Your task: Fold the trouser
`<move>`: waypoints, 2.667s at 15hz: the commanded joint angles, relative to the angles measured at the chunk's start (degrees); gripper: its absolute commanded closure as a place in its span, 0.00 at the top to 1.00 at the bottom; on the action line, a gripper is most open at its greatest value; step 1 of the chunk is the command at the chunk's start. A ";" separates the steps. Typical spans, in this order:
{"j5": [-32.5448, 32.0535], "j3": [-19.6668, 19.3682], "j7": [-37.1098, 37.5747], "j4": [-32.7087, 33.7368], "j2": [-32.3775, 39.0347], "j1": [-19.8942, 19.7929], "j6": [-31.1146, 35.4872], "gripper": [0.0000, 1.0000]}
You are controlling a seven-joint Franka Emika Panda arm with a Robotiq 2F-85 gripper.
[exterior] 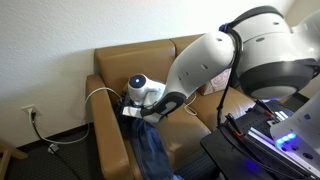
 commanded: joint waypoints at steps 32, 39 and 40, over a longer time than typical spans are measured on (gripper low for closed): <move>10.84 7.27 12.85 -39.86 -26.67 -23.59 36.29 0.03; 13.13 6.58 19.16 -38.91 -32.96 -22.87 37.36 0.03; 13.91 3.71 20.58 -39.27 -34.04 -20.46 37.29 0.03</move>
